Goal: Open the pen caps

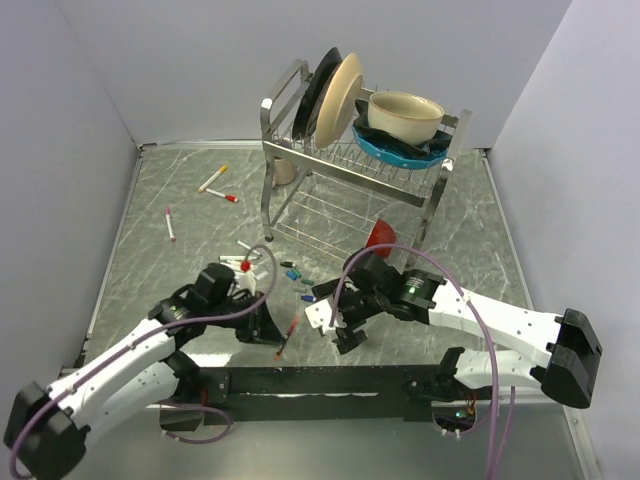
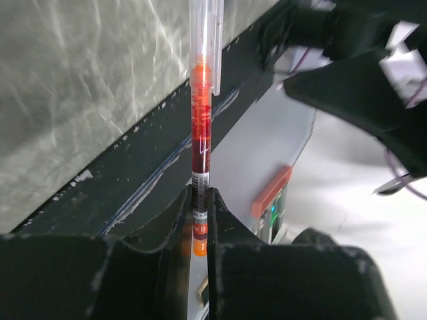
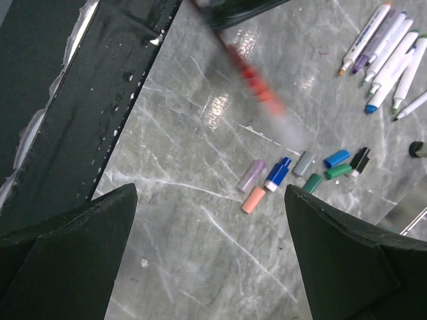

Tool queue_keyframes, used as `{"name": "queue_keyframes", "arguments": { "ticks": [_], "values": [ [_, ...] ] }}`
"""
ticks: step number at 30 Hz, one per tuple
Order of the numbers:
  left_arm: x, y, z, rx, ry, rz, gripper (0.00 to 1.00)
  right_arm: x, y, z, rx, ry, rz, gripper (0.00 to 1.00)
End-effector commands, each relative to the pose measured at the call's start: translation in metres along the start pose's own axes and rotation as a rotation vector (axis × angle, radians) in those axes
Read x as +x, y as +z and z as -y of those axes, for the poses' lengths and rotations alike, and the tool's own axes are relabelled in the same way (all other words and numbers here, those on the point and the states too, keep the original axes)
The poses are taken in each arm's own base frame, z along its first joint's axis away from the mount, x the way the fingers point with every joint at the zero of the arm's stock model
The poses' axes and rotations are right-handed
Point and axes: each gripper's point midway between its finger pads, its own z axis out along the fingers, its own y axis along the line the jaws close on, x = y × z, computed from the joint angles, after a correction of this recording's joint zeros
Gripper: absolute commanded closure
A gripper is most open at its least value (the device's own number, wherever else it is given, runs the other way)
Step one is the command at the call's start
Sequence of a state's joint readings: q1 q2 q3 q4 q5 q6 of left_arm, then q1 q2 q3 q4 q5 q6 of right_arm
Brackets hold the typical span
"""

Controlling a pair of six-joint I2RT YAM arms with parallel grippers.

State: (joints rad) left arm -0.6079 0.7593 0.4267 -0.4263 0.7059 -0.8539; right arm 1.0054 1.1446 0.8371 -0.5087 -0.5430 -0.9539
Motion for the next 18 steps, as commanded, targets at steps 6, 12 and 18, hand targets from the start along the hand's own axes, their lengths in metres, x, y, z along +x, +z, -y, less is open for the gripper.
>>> {"name": "queue_keyframes", "arguments": {
  "ticks": [6, 12, 18],
  "values": [
    [0.007, 0.035, 0.044, 0.061, 0.14, -0.105, 0.99, -0.007, 0.005, -0.007, -0.02, -0.04, 0.051, 0.0],
    [0.006, 0.036, 0.06, 0.11, 0.172, -0.123, 0.99, -0.004, 0.018, -0.018, -0.043, -0.095, 0.016, 0.0],
    [0.014, 0.032, 0.065, 0.143, 0.188, -0.147, 0.99, -0.001, 0.025, -0.013, -0.016, -0.106, -0.036, 0.2]
  ]
}}
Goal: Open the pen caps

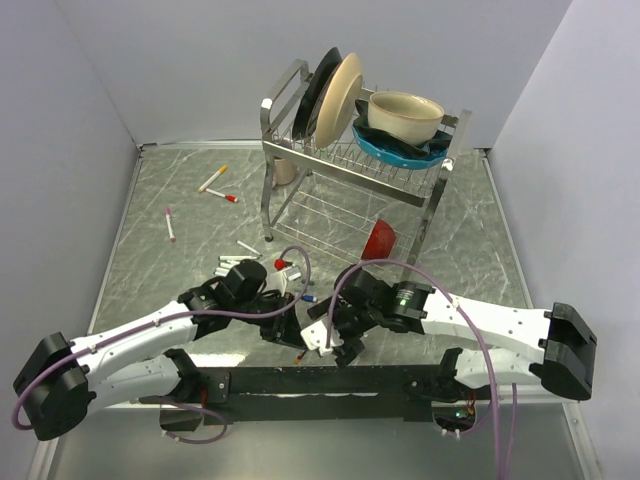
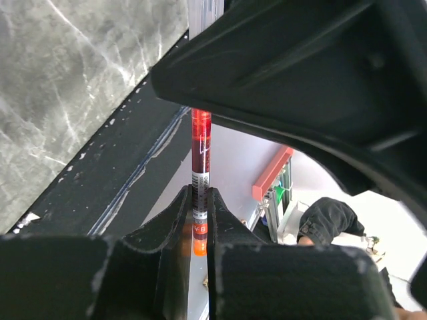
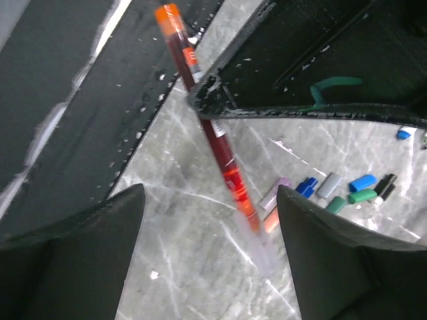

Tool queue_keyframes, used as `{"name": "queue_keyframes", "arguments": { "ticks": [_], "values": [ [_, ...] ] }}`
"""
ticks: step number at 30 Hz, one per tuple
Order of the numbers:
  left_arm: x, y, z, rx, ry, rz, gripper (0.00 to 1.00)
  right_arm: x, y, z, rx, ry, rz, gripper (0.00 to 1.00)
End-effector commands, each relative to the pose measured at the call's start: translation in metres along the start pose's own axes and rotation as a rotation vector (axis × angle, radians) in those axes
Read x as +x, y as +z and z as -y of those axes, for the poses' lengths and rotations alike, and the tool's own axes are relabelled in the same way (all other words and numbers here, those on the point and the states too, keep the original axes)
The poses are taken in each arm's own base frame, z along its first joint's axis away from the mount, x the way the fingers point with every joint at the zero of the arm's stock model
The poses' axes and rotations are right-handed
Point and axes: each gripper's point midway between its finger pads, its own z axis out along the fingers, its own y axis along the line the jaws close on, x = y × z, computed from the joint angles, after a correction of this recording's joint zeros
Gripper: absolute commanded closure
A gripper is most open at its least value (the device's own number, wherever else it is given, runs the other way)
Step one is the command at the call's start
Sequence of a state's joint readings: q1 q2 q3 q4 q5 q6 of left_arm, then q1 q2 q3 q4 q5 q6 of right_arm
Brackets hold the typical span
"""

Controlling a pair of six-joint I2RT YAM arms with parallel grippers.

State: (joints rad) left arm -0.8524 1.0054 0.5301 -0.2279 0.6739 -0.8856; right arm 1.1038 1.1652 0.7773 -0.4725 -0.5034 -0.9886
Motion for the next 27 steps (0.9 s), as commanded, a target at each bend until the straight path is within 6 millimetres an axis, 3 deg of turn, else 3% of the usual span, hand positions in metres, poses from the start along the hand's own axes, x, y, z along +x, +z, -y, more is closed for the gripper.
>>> {"name": "queue_keyframes", "arguments": {
  "ticks": [1, 7, 10, 13, 19, 24, 27],
  "values": [
    [-0.003, -0.005, 0.025, 0.085, 0.067, 0.007, 0.99, -0.004, 0.003, 0.016, 0.06, -0.023, -0.022, 0.29],
    [-0.002, -0.008, 0.026, 0.085, 0.081, 0.007, 0.99, 0.0, 0.007, 0.019, 0.07, -0.008, -0.055, 0.57],
    [-0.001, -0.008, 0.023, 0.074, 0.08, 0.008, 0.99, -0.001, 0.007, 0.022, 0.079, 0.003, -0.06, 0.64],
    [-0.001, -0.01, 0.023, 0.07, 0.085, 0.015, 0.99, 0.001, 0.005, 0.024, 0.092, 0.008, -0.071, 0.64],
    [0.002, -0.013, 0.022, 0.066, 0.088, 0.02, 0.99, 0.006, 0.006, 0.027, 0.108, 0.011, -0.098, 0.53],
    [0.002, -0.014, 0.023, 0.069, 0.087, 0.023, 0.99, 0.006, 0.004, 0.028, 0.114, 0.013, -0.098, 0.53],
    [0.001, -0.014, 0.022, 0.061, 0.09, 0.024, 0.99, 0.006, 0.004, 0.028, 0.113, 0.014, -0.099, 0.59]
  ]
}}
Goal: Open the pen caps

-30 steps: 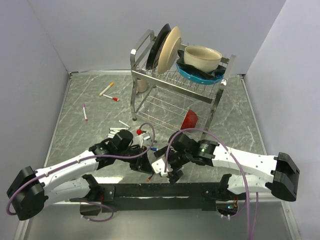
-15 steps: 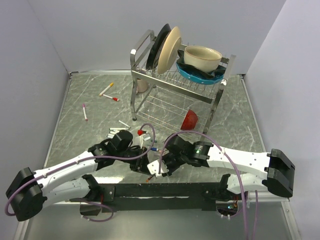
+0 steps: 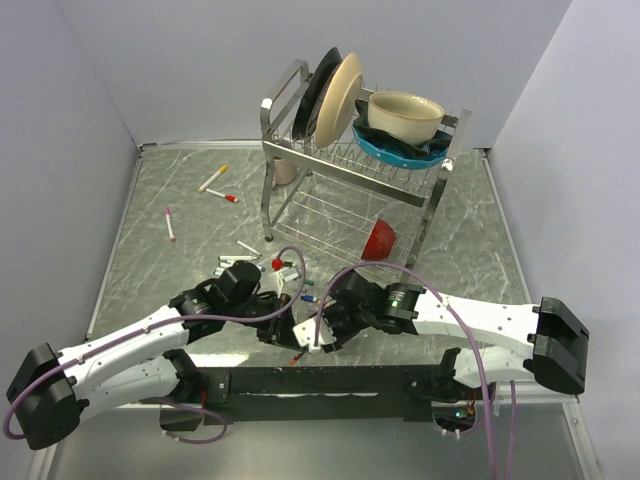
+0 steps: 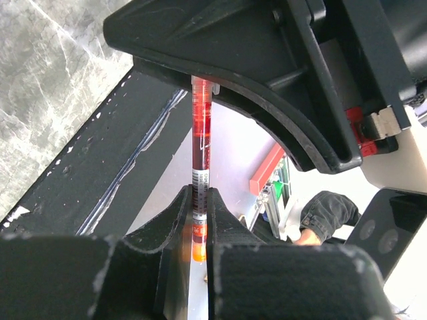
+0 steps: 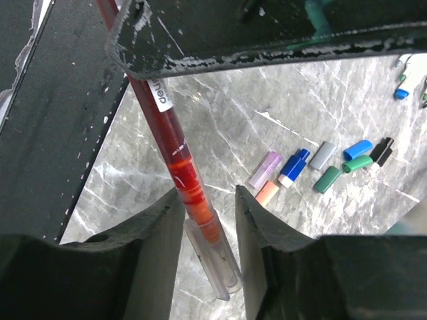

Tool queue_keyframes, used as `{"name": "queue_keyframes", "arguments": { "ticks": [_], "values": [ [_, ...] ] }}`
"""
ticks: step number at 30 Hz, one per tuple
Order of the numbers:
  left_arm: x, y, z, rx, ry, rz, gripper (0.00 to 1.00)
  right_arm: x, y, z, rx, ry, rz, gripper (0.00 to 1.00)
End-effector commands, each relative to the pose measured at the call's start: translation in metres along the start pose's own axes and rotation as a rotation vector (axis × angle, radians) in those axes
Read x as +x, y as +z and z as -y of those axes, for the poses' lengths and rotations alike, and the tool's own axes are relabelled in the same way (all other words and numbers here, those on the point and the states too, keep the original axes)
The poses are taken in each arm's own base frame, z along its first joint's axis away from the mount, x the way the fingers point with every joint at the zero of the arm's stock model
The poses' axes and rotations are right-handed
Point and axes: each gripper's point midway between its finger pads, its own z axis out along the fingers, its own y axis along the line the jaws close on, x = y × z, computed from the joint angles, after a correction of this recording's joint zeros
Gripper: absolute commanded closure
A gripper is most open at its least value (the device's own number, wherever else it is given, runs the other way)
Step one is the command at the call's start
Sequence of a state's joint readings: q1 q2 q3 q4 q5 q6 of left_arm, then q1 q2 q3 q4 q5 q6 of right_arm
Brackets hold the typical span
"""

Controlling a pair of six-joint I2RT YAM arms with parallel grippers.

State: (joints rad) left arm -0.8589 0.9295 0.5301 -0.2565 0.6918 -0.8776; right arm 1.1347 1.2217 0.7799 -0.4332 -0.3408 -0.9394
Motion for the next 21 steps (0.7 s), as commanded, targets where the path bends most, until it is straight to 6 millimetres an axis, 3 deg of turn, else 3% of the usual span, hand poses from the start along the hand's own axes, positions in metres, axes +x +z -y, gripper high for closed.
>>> {"name": "queue_keyframes", "arguments": {
  "ticks": [1, 3, 8, 10, 15, 21],
  "values": [
    [-0.005, -0.003, 0.009, 0.016, 0.049, 0.019, 0.99, -0.015, -0.005, 0.016, 0.046, -0.014, 0.028, 0.63],
    [-0.006, -0.003, 0.008, 0.009, 0.049, 0.021, 0.99, -0.013, -0.005, 0.016, 0.044, -0.008, 0.02, 0.73],
    [-0.013, -0.005, 0.008, -0.013, 0.049, 0.058, 0.96, -0.014, -0.007, 0.016, 0.033, -0.003, 0.012, 0.84],
    [-0.02, -0.007, 0.004, -0.052, 0.046, 0.096, 0.7, -0.015, -0.007, 0.016, 0.029, 0.002, 0.012, 0.88],
    [-0.044, -0.021, 0.014, -0.075, 0.085, 0.245, 0.31, -0.019, -0.009, 0.021, 0.033, 0.054, 0.031, 0.95],
    [-0.074, -0.044, 0.021, -0.067, 0.076, 0.503, 0.14, -0.023, -0.015, 0.034, 0.04, 0.164, 0.083, 1.0]
  ]
}}
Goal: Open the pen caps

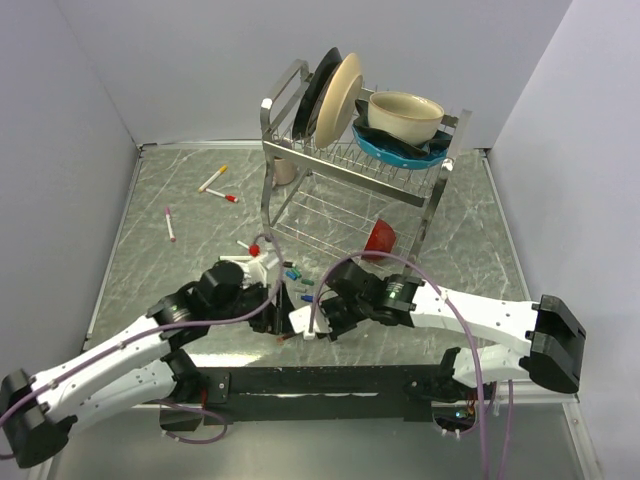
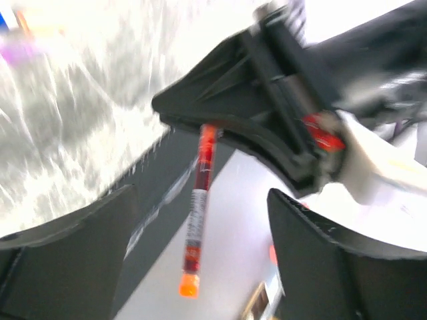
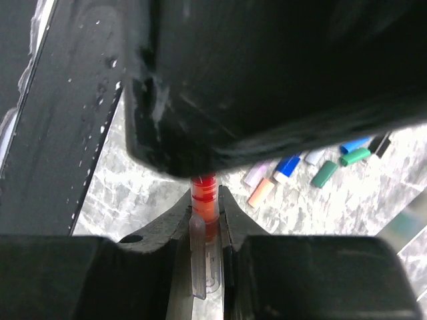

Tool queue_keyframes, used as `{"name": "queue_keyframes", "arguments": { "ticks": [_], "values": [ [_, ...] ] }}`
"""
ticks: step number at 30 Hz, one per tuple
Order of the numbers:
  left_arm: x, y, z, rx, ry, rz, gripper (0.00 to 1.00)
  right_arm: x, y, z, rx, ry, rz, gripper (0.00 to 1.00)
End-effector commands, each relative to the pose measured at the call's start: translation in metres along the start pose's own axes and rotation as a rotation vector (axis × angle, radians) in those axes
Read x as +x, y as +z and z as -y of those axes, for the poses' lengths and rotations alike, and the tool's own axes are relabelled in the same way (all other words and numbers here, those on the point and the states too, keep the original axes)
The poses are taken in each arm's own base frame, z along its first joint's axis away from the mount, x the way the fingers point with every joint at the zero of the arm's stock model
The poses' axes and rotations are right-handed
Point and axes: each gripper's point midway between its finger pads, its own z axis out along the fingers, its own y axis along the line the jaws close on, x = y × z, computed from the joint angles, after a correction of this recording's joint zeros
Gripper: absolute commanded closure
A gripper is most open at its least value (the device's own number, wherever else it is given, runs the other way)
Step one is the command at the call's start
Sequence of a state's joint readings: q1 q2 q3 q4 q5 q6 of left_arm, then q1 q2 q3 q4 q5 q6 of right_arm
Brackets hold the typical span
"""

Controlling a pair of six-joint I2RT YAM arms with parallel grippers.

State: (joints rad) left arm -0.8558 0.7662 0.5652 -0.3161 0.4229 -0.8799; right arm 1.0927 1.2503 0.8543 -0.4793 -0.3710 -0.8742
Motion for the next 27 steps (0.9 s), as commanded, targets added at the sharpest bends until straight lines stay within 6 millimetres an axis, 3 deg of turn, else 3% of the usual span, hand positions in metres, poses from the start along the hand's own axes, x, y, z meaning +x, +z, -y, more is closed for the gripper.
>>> {"name": "queue_keyframes", "arguments": {
  "ticks": [1, 5, 7, 8, 12, 15, 18, 23, 27],
  "values": [
    [-0.045, -0.017, 0.016, 0.028, -0.032, 0.27, 0.13, -0.021, -0.008, 0.021, 0.036, 0.1, 0.083, 1.0],
    [-0.065, -0.031, 0.008, 0.048, -0.121, 0.461, 0.12, -0.023, -0.012, 0.033, 0.044, 0.205, 0.122, 1.0],
    [-0.079, -0.046, 0.017, 0.118, -0.162, 0.576, 0.11, -0.026, -0.013, 0.037, 0.039, 0.262, 0.136, 1.0],
    [-0.079, -0.043, 0.007, 0.112, -0.187, 0.601, 0.11, -0.025, -0.013, 0.038, 0.037, 0.281, 0.139, 1.0],
    [-0.091, -0.049, 0.007, 0.161, -0.235, 0.689, 0.11, -0.024, -0.012, 0.046, 0.026, 0.376, 0.16, 1.0],
    [-0.094, -0.041, 0.002, 0.136, -0.258, 0.689, 0.12, -0.026, -0.01, 0.048, 0.018, 0.433, 0.172, 1.0],
    [-0.101, -0.034, 0.0, 0.124, -0.296, 0.706, 0.2, -0.029, -0.007, 0.051, 0.013, 0.477, 0.182, 1.0],
    [-0.113, -0.028, 0.0, 0.102, -0.308, 0.738, 0.43, -0.028, -0.004, 0.056, 0.016, 0.548, 0.194, 1.0],
    [-0.112, -0.02, -0.002, 0.093, -0.309, 0.72, 0.56, -0.025, -0.005, 0.063, 0.026, 0.607, 0.206, 1.0]
  ]
}}
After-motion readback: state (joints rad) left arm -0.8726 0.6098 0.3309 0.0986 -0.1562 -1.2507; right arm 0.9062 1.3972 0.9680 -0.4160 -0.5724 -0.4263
